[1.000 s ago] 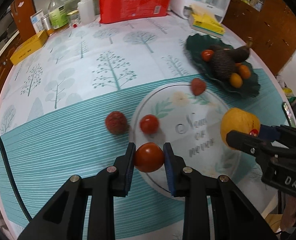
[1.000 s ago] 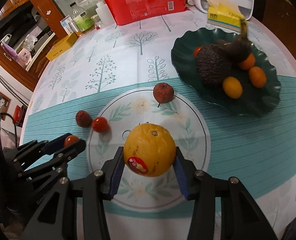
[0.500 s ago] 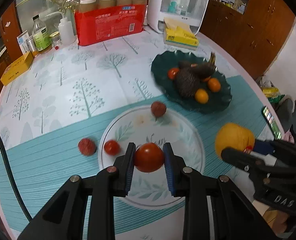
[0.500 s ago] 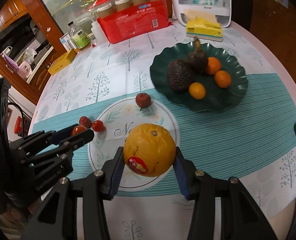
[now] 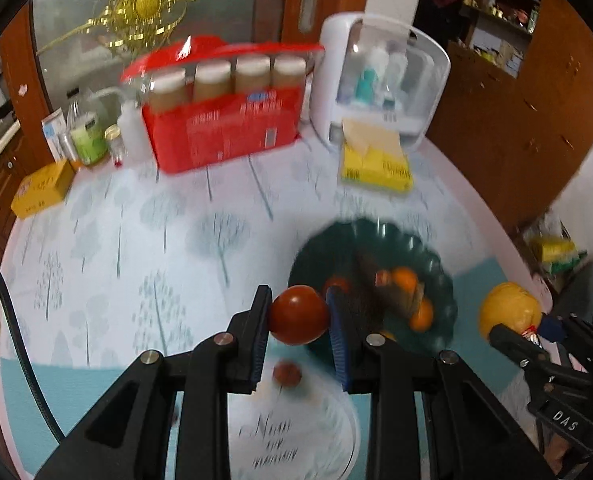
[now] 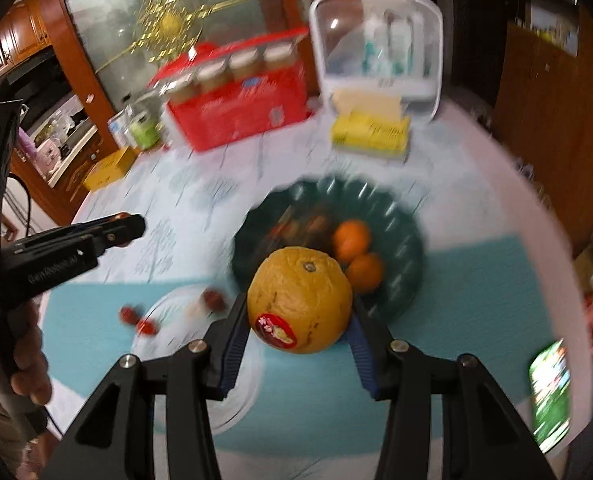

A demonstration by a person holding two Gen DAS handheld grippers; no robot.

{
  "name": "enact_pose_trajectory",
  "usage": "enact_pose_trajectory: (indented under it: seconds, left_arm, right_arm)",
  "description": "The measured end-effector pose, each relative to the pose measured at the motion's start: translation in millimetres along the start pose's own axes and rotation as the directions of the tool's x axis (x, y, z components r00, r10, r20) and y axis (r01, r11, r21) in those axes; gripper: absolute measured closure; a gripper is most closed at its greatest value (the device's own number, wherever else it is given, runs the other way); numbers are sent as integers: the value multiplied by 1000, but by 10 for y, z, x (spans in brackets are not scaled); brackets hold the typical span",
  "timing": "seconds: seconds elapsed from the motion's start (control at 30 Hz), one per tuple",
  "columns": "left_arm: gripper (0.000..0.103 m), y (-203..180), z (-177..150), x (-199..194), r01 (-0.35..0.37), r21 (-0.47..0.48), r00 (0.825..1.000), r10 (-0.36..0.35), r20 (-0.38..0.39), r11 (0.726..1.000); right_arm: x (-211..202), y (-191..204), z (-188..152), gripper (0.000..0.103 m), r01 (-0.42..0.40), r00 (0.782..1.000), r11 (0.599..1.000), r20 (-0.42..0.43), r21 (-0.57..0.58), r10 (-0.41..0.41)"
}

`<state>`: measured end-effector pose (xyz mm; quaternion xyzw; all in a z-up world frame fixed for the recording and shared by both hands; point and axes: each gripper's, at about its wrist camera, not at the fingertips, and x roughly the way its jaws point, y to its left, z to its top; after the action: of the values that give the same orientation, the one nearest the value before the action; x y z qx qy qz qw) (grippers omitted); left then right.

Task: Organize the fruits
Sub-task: 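Carry tomato and grapefruit onto the green plate and open both tools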

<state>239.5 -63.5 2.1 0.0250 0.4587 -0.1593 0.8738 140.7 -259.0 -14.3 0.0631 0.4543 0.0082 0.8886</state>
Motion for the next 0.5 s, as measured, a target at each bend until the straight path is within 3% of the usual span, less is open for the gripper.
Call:
enact_pose_trajectory:
  seconds: [0.1,0.23,0.5]
  left_arm:
    - [77,-142,260,169,-41,-4,999,41,21,999]
    - [77,-278,459,531,-81,-3,997,81,-8,997]
    - [77,-390,419,1325,-94,-14,987,91,-133,996]
  right_arm:
    - [72,-273,295,56,22,999,1000,48,8,-22]
    - [341,-580,516,56,32,998,999,48,44,-34]
    - [1136,-854,463,56,49,995,997,-87,64,-43]
